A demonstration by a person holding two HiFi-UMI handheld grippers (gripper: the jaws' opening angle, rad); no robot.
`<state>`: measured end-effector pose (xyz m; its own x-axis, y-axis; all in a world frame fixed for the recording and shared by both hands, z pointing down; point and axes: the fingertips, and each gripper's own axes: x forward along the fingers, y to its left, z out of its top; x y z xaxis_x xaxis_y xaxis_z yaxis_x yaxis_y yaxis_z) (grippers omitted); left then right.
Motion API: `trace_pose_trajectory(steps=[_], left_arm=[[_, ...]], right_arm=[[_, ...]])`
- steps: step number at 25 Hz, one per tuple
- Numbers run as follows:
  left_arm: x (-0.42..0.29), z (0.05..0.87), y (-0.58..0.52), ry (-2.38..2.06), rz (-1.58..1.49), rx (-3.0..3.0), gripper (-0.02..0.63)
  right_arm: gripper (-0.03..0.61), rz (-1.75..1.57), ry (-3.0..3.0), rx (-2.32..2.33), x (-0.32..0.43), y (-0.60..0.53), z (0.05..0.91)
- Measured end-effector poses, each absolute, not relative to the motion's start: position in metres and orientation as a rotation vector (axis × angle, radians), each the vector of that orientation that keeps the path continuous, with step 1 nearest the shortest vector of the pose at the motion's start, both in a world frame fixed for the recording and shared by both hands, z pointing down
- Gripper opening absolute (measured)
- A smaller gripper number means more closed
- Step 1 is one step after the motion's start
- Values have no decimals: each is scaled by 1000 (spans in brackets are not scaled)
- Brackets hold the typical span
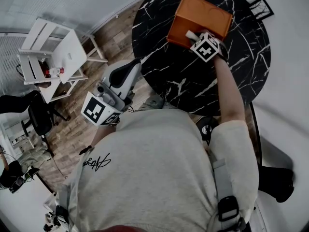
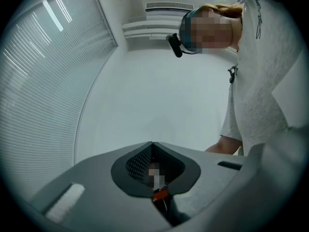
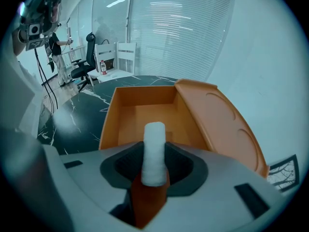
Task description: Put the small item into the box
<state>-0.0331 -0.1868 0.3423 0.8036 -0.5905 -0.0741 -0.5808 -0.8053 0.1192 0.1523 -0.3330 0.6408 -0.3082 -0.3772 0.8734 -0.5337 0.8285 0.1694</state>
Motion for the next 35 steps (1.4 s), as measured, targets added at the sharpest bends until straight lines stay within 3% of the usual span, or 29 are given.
trace_pose_trajectory(steps=[35], left_arm=[[-36,343,-180,-935,-157,2904,3]], right_arm=[[156,306,-1922,650,162,-332,651]])
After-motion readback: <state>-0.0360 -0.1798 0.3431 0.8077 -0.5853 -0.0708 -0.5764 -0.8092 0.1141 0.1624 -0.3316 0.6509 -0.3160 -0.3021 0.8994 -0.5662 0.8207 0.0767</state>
